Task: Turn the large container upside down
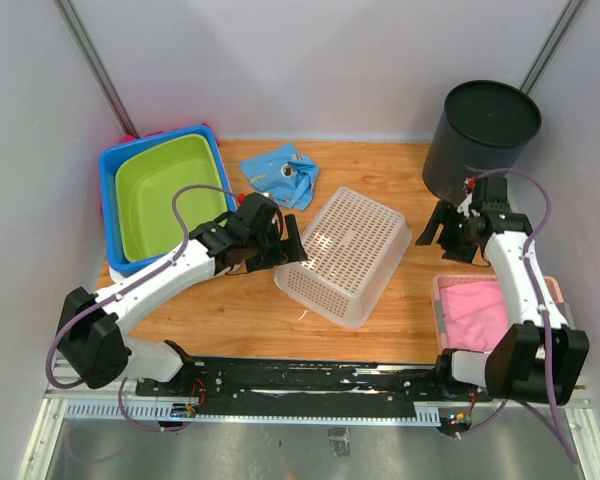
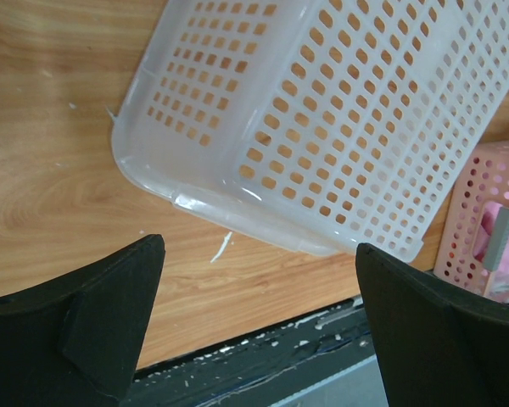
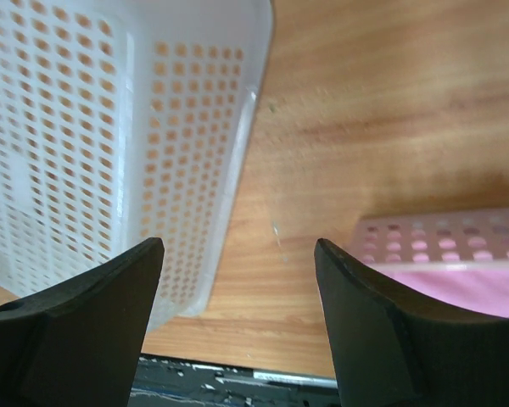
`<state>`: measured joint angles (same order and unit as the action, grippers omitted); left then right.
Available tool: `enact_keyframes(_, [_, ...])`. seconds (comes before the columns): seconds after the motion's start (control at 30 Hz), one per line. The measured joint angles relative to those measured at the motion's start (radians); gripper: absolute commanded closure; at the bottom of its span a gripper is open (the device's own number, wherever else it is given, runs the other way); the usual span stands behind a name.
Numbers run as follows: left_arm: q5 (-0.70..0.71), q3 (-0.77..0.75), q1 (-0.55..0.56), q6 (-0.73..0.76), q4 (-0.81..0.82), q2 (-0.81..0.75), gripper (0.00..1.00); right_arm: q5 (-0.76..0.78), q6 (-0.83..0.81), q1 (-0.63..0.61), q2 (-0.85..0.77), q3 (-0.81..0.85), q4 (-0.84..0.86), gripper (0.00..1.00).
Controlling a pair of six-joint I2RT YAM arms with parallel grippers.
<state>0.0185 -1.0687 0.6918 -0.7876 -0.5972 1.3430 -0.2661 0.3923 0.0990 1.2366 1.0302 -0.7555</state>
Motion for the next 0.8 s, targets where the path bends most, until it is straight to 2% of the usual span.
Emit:
enact_keyframes(0.13, [-0.026,0.049,0.032,-0.056,0.050,-0.022,0.01,-0.031,0.004,-0.012,0.103,0.111,0.041,0.26])
enact_keyframes(0.27, [-0.057,0.096,0.052,-0.098,0.109,-0.022,0.01,-0.034,-0.009,-0.075,0.233,0.245,0.081,0.28])
enact_keyframes(0.33, [-0.070,0.122,0.056,-0.113,0.143,-0.022,0.01,-0.027,-0.021,-0.108,0.296,0.312,0.096,0.36])
enact_keyframes(0.53, [-0.096,0.147,0.057,-0.132,0.201,0.007,0.01,-0.016,-0.058,-0.144,0.526,0.503,0.105,0.43])
enact_keyframes(0.63, [-0.103,0.147,0.057,-0.134,0.227,0.030,0.01,-0.011,-0.075,-0.146,0.611,0.546,0.089,0.45])
enact_keyframes(0.8, [-0.107,0.113,0.056,-0.120,0.237,0.097,0.01,0.038,-0.095,-0.157,0.645,0.538,0.049,0.50])
